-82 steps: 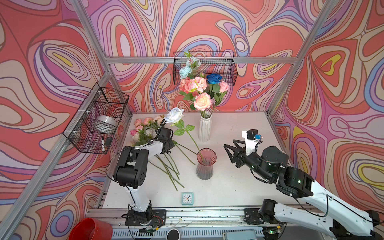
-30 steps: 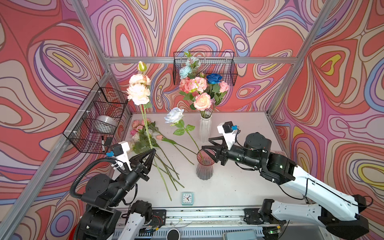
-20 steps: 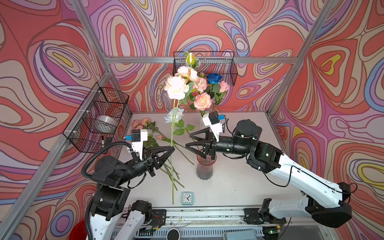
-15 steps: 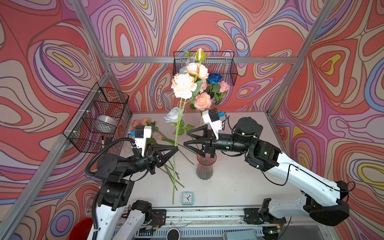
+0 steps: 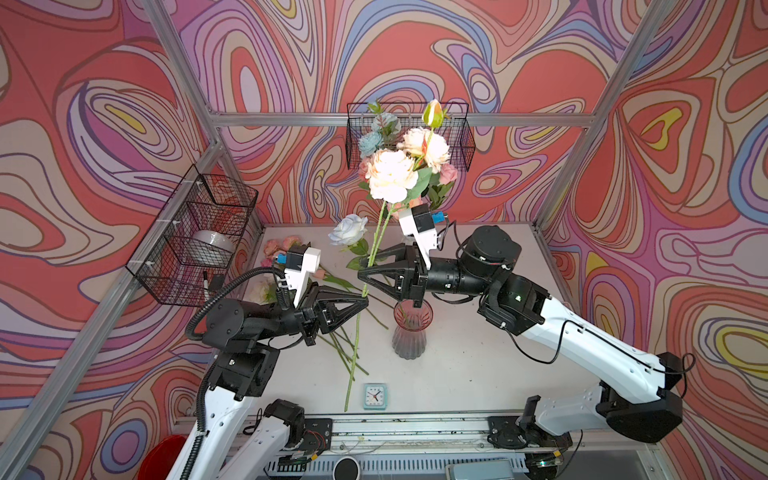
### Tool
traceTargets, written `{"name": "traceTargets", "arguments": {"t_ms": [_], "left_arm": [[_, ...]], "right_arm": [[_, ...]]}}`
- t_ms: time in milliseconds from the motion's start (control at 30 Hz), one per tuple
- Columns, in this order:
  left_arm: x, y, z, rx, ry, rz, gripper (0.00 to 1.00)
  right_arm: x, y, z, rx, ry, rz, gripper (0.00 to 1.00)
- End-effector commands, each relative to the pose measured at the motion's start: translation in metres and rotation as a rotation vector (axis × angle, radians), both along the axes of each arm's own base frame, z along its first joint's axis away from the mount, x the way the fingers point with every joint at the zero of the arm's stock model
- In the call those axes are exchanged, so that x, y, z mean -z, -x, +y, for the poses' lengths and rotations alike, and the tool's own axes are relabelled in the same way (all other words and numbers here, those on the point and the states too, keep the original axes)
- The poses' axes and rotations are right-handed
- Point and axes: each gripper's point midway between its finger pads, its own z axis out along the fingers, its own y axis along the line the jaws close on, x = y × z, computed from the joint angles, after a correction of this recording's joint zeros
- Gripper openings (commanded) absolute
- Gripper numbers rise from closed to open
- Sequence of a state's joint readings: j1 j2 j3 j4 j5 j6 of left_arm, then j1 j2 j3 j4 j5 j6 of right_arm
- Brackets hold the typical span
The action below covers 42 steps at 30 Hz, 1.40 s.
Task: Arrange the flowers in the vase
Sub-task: 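Grasp the peach rose stem with the right gripper below the left gripper, then open the left gripper to release the stem while the right lifts the rose, then lower the peach rose stem into the pink glass vase with the right gripper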
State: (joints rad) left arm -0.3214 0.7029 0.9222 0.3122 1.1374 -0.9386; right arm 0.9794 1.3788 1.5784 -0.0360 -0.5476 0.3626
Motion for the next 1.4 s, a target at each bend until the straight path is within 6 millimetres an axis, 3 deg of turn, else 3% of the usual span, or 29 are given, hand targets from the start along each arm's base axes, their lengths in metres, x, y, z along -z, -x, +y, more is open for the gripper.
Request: {"name": "traceTargets", "arguments": {"t_ms": [0, 33, 167, 267, 433, 633, 800, 933, 1100, 1200, 1367], "left_arm": [[-0.002, 0.003, 0.000, -0.012, -0.012, -0.038, 0.03], [0.000, 0.000, 0.000, -0.030, -0.019, -0.026, 0.13], [0.005, -0.010, 0.003, -0.106, -0.028, -0.009, 0.70], [0.008, -0.015, 0.007, -0.167, -0.038, -0.003, 0.99], [0.025, -0.034, 0.032, -0.435, -0.099, 0.008, 1.00], [0.057, -0.051, 0.075, -0.745, -0.131, 0.052, 1.00], [0.076, -0.051, 0.083, -0.793, -0.159, 0.099, 1.00], [0.085, -0.053, 0.083, -0.793, -0.183, 0.131, 1.00], [0.093, -0.057, 0.082, -0.797, -0.190, 0.156, 1.00], [0.098, -0.060, 0.083, -0.804, -0.198, 0.168, 1.00], [0.113, -0.066, 0.082, -0.809, -0.222, 0.220, 1.00]], "right_arm": [[-0.010, 0.000, -0.005, 0.020, -0.025, -0.013, 0.10], [-0.010, -0.001, -0.008, 0.040, -0.024, -0.013, 0.01], [-0.004, -0.004, -0.028, 0.130, -0.008, -0.009, 0.00], [0.010, -0.009, -0.048, 0.226, 0.039, -0.003, 0.00], [0.024, -0.019, -0.091, 0.426, 0.111, -0.032, 0.00], [0.004, -0.033, -0.132, 0.638, 0.138, -0.147, 0.00], [-0.005, -0.050, -0.149, 0.783, 0.169, -0.228, 0.00], [0.001, -0.069, -0.146, 0.871, 0.223, -0.282, 0.00], [0.023, -0.089, -0.124, 0.854, 0.273, -0.278, 0.00], [0.044, -0.102, -0.113, 0.828, 0.294, -0.222, 0.00], [0.101, -0.128, -0.108, 0.798, 0.356, -0.073, 0.00]]}}
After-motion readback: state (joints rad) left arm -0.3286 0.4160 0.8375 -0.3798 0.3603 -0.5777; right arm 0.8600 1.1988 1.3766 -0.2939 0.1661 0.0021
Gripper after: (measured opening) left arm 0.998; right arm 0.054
